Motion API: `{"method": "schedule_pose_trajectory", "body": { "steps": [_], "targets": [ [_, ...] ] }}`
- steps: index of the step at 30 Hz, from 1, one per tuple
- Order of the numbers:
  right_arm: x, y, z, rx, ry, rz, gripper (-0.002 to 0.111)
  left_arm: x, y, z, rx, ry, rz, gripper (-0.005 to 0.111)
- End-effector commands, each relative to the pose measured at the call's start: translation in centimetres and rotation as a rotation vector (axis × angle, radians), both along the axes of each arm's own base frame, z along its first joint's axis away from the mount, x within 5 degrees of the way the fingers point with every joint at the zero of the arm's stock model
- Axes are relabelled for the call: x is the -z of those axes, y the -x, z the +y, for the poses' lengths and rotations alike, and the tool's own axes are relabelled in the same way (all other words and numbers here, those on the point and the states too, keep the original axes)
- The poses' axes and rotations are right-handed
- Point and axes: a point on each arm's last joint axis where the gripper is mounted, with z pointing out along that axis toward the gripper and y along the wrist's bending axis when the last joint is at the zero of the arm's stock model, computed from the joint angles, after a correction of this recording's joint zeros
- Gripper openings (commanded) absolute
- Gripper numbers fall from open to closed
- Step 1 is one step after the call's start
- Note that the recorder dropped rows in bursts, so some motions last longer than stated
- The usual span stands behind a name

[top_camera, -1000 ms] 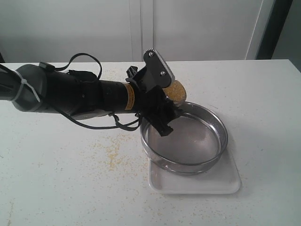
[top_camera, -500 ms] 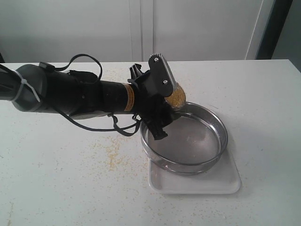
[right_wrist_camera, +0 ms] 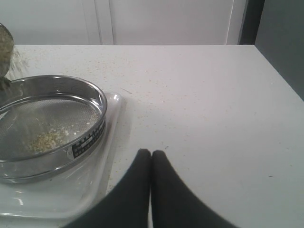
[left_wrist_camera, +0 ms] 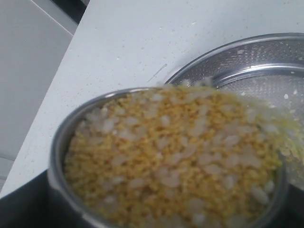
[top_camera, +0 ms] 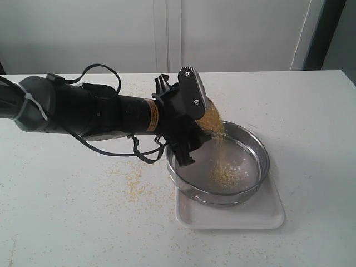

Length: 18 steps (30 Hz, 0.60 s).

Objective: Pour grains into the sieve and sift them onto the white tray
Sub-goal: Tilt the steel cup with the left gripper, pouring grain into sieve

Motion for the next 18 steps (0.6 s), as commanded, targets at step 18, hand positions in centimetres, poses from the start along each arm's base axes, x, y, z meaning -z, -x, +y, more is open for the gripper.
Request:
{"method": "schedule_pose_trajectory", "body": {
  "steps": [18],
  "targets": [
    [0.09, 0.01, -0.04, 0.007, -0.001, -0.007, 0.000, -0.64, -1.26, -1.07, 0.080, -0.088, -0.164, 0.000]
  ]
}}
